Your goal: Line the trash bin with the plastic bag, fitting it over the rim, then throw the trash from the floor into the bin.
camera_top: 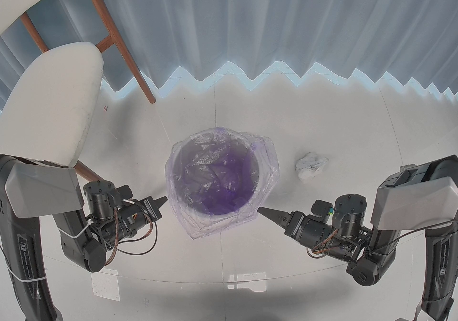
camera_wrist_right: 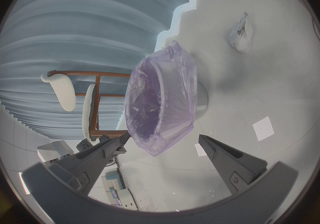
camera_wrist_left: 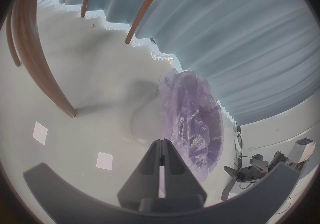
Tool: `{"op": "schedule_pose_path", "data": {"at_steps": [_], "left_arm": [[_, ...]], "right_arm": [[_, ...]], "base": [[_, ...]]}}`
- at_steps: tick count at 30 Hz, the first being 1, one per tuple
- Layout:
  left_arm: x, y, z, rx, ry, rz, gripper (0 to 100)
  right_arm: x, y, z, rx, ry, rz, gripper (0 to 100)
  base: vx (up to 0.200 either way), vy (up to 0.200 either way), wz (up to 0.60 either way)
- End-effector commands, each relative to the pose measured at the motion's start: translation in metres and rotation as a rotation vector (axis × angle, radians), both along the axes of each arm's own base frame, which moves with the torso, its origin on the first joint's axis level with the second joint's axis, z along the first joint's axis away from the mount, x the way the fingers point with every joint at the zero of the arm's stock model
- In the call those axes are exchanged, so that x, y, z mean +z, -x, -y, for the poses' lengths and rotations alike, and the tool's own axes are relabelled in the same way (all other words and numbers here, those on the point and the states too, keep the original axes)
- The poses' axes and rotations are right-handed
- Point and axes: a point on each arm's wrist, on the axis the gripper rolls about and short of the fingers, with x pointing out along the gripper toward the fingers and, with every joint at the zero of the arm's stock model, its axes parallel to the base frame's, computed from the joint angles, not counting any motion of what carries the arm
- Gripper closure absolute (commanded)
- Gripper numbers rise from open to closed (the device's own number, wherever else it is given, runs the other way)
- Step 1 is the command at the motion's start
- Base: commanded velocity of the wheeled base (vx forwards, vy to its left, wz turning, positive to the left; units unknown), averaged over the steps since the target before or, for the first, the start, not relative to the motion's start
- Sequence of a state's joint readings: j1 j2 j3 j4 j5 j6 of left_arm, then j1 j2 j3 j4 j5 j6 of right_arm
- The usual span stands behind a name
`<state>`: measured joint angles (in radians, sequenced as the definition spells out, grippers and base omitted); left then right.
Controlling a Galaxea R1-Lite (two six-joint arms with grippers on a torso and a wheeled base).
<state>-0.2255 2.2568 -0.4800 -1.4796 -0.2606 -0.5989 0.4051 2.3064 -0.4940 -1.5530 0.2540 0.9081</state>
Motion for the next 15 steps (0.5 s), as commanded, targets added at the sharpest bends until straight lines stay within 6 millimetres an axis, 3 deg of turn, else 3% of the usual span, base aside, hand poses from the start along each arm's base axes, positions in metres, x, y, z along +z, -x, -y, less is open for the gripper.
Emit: {"op": "schedule_pose_path", "data": {"at_steps": [1,4,5,15], "left_arm": [[0.001,0.001,0.002,-0.007,0.003,0.002,100],[0.002,0.007,0.005,-0.018,-0.001,-0.002,100],[0.001,0.010,0.007,-0.021,-0.004,-0.005,0],[0.003,-0.001,0.010,-0.001,0.002,0.033,0]], "right_arm": [[0.002,0.000,-0.001,0.002,-0.007,0.016,0],[0.000,0.000,-0.001,0.002,-0.006,0.013,0],[0.000,0.000,-0.001,0.004,-0.006,0.013,0],[-0.002,0.001,-0.002,0.008,-0.001,0.007,0]], "base": [[0.000,0.000,0.00],[0.000,0.000,0.00],[0.000,0.000,0.00],[0.000,0.000,0.00]]}}
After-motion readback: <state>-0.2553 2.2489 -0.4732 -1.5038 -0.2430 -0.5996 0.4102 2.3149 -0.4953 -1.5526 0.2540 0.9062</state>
